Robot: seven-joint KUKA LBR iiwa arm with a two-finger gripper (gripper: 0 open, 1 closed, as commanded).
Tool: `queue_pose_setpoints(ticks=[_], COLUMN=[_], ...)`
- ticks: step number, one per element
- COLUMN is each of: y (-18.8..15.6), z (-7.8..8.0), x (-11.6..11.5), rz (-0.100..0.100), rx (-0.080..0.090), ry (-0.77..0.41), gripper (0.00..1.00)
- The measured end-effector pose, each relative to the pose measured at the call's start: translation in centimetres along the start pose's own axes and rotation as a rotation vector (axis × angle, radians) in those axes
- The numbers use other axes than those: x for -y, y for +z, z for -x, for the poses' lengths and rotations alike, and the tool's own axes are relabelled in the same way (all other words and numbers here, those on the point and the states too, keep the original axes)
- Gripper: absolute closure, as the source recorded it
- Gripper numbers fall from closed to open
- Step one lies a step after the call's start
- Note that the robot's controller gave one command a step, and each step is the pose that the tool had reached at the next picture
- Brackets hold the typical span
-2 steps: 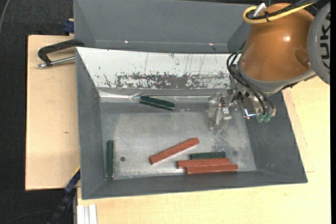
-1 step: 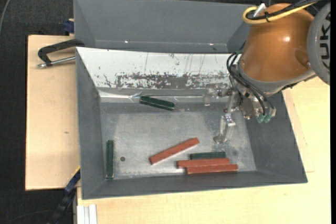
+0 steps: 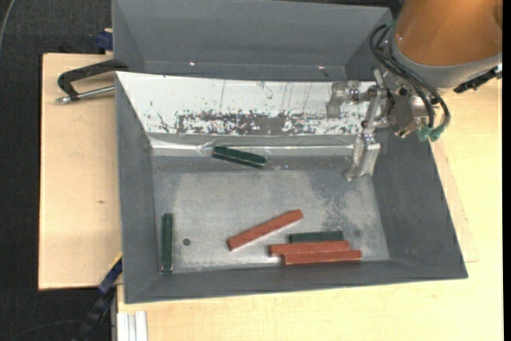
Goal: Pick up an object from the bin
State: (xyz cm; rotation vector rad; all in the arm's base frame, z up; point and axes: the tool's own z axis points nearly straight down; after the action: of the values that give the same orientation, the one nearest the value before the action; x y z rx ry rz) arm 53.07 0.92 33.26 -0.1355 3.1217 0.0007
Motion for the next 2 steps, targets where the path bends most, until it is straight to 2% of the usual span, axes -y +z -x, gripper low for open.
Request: queue_pose_setpoints(ticks=[1, 2], y=[21.0, 26.1], z=[-2.3, -2.0], x=[-4.1, -4.8], rz=[0.003, 0.003], rx=[-0.023, -0.018], ry=[-0.137, -0.283], gripper=[0.0, 0.0])
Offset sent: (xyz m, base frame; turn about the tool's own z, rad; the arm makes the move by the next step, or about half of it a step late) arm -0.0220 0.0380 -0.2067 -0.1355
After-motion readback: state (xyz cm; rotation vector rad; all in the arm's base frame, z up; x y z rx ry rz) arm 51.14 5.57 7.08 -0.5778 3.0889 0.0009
